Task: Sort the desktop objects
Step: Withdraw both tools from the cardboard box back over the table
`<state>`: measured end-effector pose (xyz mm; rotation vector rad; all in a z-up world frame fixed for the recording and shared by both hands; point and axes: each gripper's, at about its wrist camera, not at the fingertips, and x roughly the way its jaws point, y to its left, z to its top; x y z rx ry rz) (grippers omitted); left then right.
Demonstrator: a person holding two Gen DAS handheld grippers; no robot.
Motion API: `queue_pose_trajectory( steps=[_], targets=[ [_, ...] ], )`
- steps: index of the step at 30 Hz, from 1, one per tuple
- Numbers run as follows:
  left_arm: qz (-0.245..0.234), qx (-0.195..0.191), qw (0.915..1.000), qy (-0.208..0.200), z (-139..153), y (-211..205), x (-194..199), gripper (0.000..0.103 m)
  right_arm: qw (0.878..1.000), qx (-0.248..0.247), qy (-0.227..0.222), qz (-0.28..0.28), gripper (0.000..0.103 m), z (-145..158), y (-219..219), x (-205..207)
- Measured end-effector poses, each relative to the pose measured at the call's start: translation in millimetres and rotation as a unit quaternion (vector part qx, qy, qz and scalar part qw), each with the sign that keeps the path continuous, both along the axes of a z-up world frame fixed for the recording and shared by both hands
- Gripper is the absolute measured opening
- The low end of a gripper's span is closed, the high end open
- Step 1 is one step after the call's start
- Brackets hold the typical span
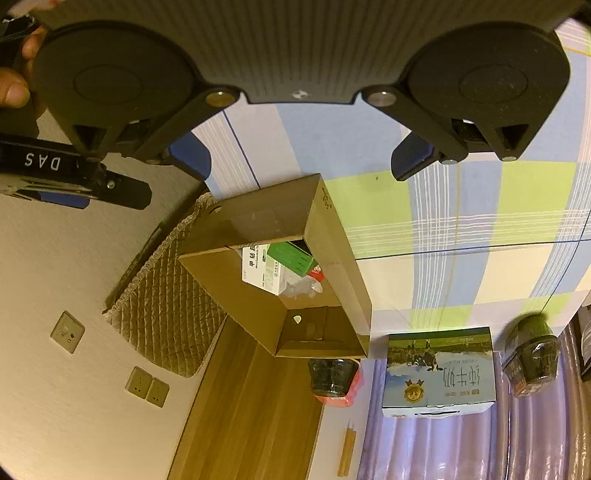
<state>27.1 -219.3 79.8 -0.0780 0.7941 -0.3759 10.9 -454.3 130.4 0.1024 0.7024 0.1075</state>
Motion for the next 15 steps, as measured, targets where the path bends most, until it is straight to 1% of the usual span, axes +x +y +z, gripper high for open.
queue_pose_trajectory(
  steps=[15],
  targets=[
    [0.013, 0.000, 0.9999, 0.010, -6.7, 5.9, 6.9, 0.102, 1.000, -0.006, 0.007, 0.001, 0.101, -5.8, 4.3, 4.5]
  ],
)
